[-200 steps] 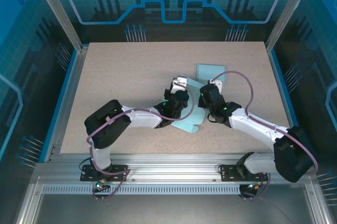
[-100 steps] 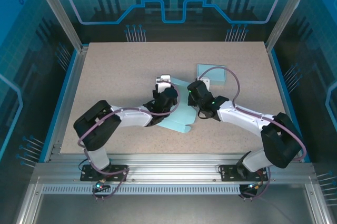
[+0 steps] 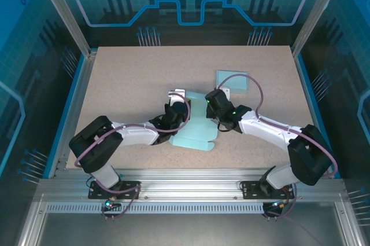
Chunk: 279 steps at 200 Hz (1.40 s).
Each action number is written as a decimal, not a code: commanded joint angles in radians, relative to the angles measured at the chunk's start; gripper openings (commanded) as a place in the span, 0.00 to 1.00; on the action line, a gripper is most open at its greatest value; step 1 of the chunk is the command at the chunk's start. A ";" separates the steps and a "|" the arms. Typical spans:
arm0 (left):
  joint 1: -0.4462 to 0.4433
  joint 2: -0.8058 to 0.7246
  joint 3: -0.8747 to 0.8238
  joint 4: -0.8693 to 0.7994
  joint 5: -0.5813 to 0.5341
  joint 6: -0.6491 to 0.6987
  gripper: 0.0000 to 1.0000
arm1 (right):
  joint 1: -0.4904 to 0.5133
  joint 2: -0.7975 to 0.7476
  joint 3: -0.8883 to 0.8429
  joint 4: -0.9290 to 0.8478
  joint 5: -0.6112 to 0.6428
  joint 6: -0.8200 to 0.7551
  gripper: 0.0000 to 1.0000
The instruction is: Fold the paper box
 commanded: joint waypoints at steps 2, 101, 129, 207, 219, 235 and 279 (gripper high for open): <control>-0.003 -0.032 -0.021 -0.080 0.017 -0.042 0.42 | 0.019 -0.032 0.011 -0.007 -0.002 0.012 0.00; -0.032 -0.405 -0.035 -0.315 0.189 -0.162 0.99 | 0.016 0.127 0.227 -0.368 -0.095 -0.091 0.00; -0.007 -0.523 -0.018 -0.487 0.127 -0.213 0.99 | -0.003 0.201 0.327 -0.542 -0.225 -0.195 0.00; 0.105 -0.649 -0.082 -0.529 0.155 -0.270 0.99 | -0.025 0.543 0.636 -0.855 -0.253 -0.440 0.00; 0.112 -0.652 -0.088 -0.518 0.162 -0.268 0.99 | -0.027 0.598 0.692 -0.880 -0.189 -0.444 0.00; 0.118 -0.653 -0.093 -0.495 0.181 -0.255 0.99 | -0.025 0.692 0.773 -0.933 -0.057 -0.438 0.00; 0.126 -0.658 -0.091 -0.465 0.186 -0.221 0.99 | -0.020 0.866 0.888 -0.952 0.165 -0.453 0.00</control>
